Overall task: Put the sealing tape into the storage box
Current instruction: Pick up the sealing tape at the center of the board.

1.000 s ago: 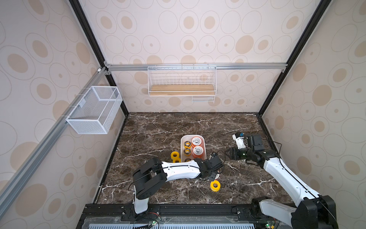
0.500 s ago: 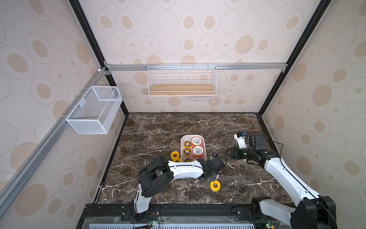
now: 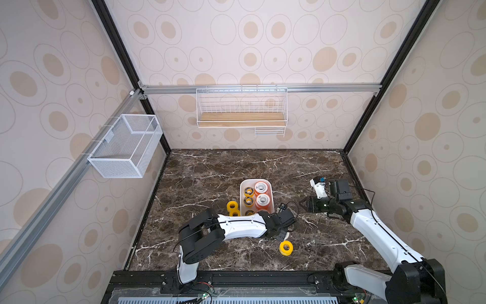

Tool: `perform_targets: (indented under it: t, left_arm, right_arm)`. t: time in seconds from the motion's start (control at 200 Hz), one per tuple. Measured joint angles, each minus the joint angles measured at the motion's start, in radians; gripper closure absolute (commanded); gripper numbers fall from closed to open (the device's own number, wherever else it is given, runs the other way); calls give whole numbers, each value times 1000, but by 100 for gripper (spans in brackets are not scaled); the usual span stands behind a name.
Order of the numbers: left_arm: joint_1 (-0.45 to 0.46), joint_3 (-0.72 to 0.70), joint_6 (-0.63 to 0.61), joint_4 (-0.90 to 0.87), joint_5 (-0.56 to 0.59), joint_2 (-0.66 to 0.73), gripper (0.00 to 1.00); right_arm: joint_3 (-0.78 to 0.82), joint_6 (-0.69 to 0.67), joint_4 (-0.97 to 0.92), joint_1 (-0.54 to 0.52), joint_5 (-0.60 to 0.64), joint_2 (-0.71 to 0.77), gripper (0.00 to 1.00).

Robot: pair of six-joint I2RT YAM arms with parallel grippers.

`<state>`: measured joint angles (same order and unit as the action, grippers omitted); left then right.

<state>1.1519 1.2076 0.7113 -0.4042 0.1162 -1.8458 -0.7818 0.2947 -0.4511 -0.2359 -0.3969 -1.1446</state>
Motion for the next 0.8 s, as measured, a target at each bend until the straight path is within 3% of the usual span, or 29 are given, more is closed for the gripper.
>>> perform_targets:
  t: [0.416,0.801]
  left_arm:
    - [-25,-12,-24,-44,20,270,71]
    - [-230,-7,-55,-146,58,297,71]
  right_arm:
    - [0,-7,10,0,-61,-25,38]
    - [-32,-36,37,-37,-289,-191,42]
